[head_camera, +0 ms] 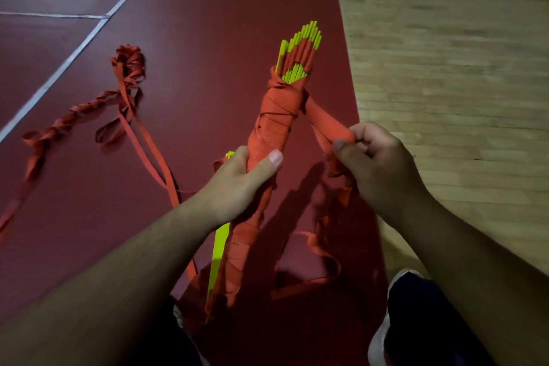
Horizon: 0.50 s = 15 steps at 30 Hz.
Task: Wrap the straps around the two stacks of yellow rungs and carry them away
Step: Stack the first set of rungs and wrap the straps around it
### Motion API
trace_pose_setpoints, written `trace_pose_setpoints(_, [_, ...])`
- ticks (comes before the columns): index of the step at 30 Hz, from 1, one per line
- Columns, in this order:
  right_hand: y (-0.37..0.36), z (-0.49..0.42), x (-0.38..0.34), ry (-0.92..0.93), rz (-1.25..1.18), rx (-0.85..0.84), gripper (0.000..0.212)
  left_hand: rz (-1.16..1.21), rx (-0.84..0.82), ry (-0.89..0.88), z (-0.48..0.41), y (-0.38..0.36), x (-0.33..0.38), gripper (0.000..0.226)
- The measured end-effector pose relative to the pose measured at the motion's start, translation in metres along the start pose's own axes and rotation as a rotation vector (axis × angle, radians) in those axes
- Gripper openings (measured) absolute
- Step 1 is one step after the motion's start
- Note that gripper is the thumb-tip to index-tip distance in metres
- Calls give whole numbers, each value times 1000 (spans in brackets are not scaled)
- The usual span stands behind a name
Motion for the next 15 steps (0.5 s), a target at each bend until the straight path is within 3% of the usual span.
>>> trace_pose_setpoints(3, [-8,0,0,-32,-130,-74,7,120,-27,19,3,-1,2,69])
trace_pose_setpoints(6, [-10,-2,1,-20,-82,-87,9,109,-65,54,1,-5,0,55])
trace_pose_setpoints(12, [-2,-7,23,-152,60,-95,14,133,-189,87,3,-10,3,64])
trace_pose_setpoints(13, [-1,-6,25,-174,90,-125,13,95,-171,61,4,-9,4,59])
trace_pose_setpoints(15, [0,-5,27,-185,149,-186,10,44,-76,1,1,-1,6,25])
Point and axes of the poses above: each hand's wrist, its own z-axis away from the middle knuckle, its own y-axis out of the back of the hand, x = y × z, the point moved 6 cm from there along -z, towards the middle knuckle, and after that the axes turned 15 degrees about y, right-handed, at the moved point
